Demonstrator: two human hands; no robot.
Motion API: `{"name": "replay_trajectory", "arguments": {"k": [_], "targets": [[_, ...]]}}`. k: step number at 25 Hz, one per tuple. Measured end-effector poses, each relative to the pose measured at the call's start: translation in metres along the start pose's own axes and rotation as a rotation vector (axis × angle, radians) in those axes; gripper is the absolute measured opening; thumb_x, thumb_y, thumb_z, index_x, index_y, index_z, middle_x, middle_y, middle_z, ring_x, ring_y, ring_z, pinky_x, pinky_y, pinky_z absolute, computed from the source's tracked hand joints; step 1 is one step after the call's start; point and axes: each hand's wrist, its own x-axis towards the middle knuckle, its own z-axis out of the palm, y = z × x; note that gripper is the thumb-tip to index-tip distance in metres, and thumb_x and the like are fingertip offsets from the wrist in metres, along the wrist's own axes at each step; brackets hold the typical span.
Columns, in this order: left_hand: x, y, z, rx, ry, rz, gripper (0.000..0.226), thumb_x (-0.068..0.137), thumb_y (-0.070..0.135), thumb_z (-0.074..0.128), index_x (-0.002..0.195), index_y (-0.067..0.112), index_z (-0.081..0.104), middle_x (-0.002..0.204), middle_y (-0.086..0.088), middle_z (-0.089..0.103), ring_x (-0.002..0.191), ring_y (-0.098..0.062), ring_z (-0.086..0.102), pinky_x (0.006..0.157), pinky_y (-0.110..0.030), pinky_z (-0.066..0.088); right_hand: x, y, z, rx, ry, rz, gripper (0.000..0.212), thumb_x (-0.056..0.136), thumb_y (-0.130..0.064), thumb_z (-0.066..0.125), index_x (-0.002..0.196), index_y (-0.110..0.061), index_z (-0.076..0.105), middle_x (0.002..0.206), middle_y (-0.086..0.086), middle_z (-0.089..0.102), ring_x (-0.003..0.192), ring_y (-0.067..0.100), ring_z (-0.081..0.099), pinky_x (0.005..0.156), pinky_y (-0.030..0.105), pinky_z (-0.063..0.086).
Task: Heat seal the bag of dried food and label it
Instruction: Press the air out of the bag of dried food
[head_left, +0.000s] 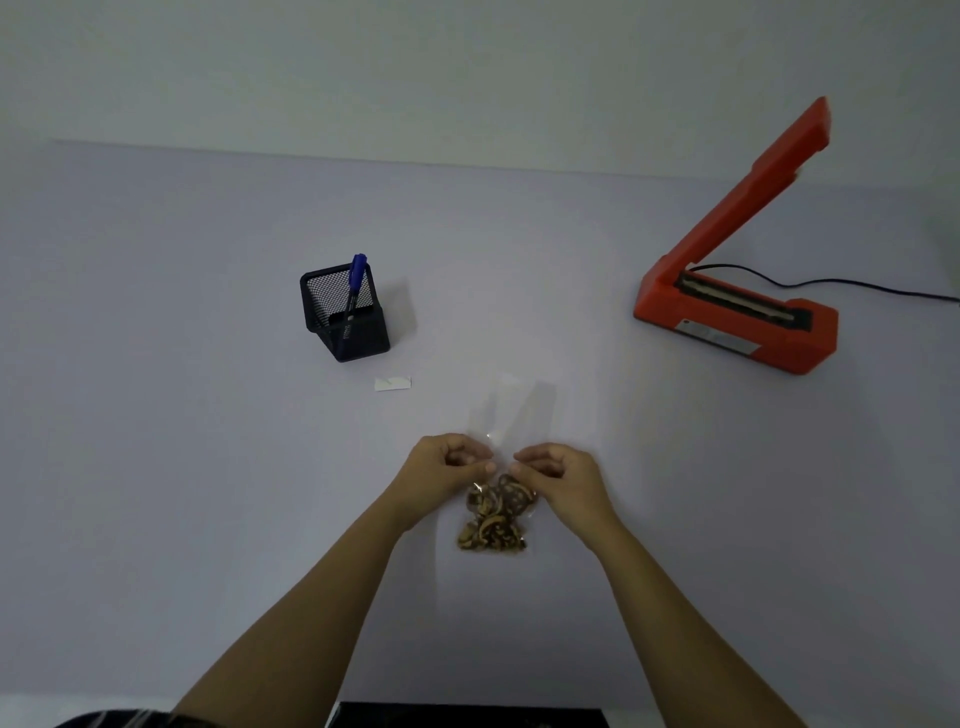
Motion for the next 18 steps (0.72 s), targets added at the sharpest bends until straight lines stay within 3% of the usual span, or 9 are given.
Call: {"name": "replay_trajectory", "arguments": {"k": [3, 9, 13, 18], "targets": [[0.002, -0.003, 0.006, 0.016, 0.072, 0.018, 0.010, 0.074, 0.016, 0.077, 0.082, 0.012, 0.072, 0.081, -0.018, 0.071, 0.073, -0.021, 0.066, 0.073, -0.032, 0.053, 0.001, 0.002, 0.001, 0.008, 0.029, -0.023, 0.013, 0.073, -0.011, 0.076, 0.075, -0.021, 0.070, 0.074, -0.001, 0.073, 0.071, 0.010, 0.069, 0.067, 0.019, 0.052], [-0.002, -0.004, 0.001, -0.004, 0.015, 0.041, 0.017, 0.078, 0.015, 0.074, 0.094, 0.010, 0.074, 0.085, -0.006, 0.074, 0.076, -0.008, 0.069, 0.070, -0.014, 0.050, 0.000, 0.001, -0.003, 0.072, 0.036, -0.032, 0.020, 0.070, -0.002, 0.077, 0.070, -0.021, 0.072, 0.070, -0.004, 0.072, 0.069, 0.008, 0.069, 0.068, 0.018, 0.054], [0.000, -0.004, -0.004, 0.157, 0.009, 0.108, 0.015, 0.077, 0.017, 0.074, 0.092, 0.014, 0.075, 0.086, 0.003, 0.073, 0.077, 0.000, 0.065, 0.073, -0.010, 0.048, -0.002, 0.002, -0.007, 0.015, -0.008, -0.045, 0.016, 0.074, -0.008, 0.075, 0.078, -0.024, 0.073, 0.079, 0.001, 0.073, 0.079, 0.015, 0.070, 0.076, 0.024, 0.055], [0.000, -0.003, -0.006, 0.326, 0.047, 0.203, 0.018, 0.077, 0.021, 0.074, 0.094, 0.017, 0.075, 0.085, 0.009, 0.069, 0.078, -0.001, 0.061, 0.074, -0.008, 0.044, -0.002, -0.003, -0.013, -0.030, -0.115, -0.030, 0.020, 0.077, -0.010, 0.074, 0.090, -0.025, 0.070, 0.085, 0.000, 0.073, 0.085, 0.012, 0.069, 0.079, 0.020, 0.052]]}}
